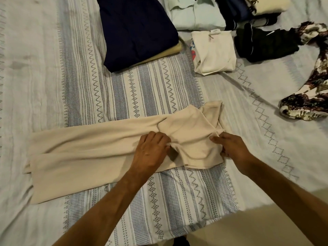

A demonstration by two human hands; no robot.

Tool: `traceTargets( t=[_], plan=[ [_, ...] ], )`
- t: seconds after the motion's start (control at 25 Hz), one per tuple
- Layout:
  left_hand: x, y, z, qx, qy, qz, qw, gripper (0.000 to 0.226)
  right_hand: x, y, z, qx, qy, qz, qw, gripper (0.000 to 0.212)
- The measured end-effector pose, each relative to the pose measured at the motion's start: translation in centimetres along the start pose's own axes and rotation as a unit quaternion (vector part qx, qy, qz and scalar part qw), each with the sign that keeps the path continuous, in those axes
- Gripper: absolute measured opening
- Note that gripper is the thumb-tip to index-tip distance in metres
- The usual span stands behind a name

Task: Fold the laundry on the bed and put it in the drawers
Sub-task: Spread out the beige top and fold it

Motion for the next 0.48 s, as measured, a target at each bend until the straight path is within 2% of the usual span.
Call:
traceTargets(
  t=[0.08,0.2,0.28,0.36,0.4,0.48],
  plan=[
    [0.7,-0.3,-1.3,0.023,-0.13,0.085,0.988,0.02,1.0,-0.5,-0.6,0.01,-0.035,-0.071,0.997,0.027],
    [2.5,-0.2,-2.8,0.001,-0.25,0.131,0.959,0.021,2.4,-0.7,-1.0,0.033,-0.066,-0.098,0.993,0.005],
    [3.4,0.5,-3.5,0.005,-0.287,0.142,0.947,0.025,2.1,-0.9,-2.0,0.041,-0.048,-0.075,0.995,0.02],
    [3.6,0.9,-3.8,0.018,-0.319,0.18,0.93,0.025,1.3,-1.0,-2.4,-0.015,-0.047,-0.06,0.997,0.022],
    [3.5,0.8,-3.8,0.011,-0.318,0.186,0.929,0.027,0.7,-1.3,-2.5,-0.063,-0.09,-0.025,0.994,0.02],
    [2.5,0.1,-2.7,-0.03,-0.265,0.128,0.955,0.031,-1.0,-1.9,-2.2,-0.143,-0.21,0.125,0.959,0.015]
  ],
)
Point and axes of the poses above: each hand's wrist, its own z-axis away from the middle knuckle, its own y-axis out of the palm, x = y × z, the point moved 2 cm from there along -z, towards the middle knuckle, and after that the axes turned 11 degrees about -x, right-handed, at the moved point
